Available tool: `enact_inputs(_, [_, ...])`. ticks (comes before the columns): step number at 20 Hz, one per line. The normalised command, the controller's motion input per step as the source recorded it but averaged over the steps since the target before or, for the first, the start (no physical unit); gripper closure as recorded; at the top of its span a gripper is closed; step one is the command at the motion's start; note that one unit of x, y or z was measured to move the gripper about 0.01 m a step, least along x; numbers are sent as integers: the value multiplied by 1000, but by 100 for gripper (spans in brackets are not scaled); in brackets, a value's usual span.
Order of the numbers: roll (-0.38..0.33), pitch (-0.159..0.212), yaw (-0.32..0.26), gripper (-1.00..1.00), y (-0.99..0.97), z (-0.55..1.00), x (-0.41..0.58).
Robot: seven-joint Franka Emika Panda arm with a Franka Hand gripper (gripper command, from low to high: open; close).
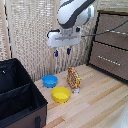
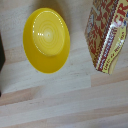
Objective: Kindly move your gripper toward the top drawer's handle. With caution, hold the handle robustly using your gripper and pull open the top drawer. Let the handle go. Relocate your gripper to the bowl placed in the background. Gently hold the bowl using your gripper. Bring the gripper and the bowl to the ajar drawer. Softly release the bowl into it.
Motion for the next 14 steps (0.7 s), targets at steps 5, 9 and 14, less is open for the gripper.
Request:
enact_inputs(5, [-372,0,74,-100,116,157,0])
enact_inputs(9, [-354,0,80,-100,127,254,-5])
enact_inputs(14, [-357,0,104,-100,40,219,-49])
